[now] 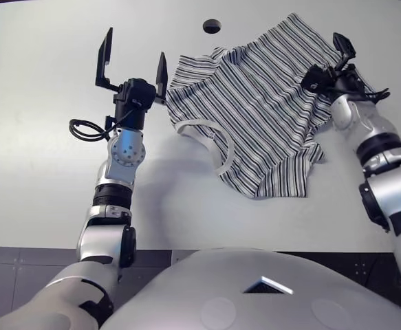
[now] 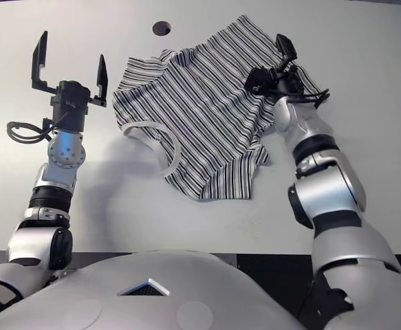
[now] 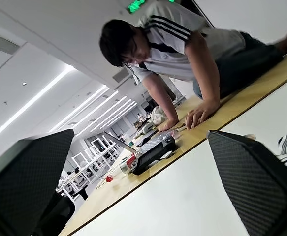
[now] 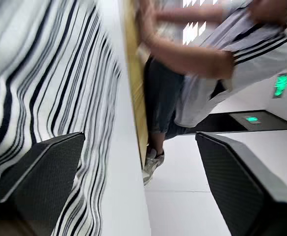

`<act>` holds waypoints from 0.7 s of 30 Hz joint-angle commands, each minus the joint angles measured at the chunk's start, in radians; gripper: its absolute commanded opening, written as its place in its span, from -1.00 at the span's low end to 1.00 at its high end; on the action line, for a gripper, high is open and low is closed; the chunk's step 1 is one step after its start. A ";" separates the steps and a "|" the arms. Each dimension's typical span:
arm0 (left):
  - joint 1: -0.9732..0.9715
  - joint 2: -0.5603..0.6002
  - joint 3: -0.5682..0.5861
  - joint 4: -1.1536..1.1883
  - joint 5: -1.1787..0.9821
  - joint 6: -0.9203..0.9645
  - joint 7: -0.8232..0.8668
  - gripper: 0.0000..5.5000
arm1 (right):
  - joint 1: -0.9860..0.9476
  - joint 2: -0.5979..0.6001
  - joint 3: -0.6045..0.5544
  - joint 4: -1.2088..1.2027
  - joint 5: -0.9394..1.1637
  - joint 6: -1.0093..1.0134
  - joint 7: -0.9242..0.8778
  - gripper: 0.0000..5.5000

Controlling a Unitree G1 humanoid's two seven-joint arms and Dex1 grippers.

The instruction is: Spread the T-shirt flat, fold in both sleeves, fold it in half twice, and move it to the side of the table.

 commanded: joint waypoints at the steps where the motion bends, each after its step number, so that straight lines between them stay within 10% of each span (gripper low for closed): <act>1: -0.056 0.096 -0.087 0.040 0.142 0.061 0.018 0.82 | 0.464 -0.175 -0.049 -0.831 0.065 -0.007 0.216 0.51; 8: -0.113 0.117 -0.033 0.001 0.061 0.059 0.020 0.82 | 0.478 -0.043 0.213 -1.014 0.007 -0.031 0.549 0.51; 21: -0.099 0.106 -0.030 -0.036 -0.044 0.065 0.019 0.82 | 0.388 -0.180 0.135 -1.197 -0.077 -0.047 0.898 0.51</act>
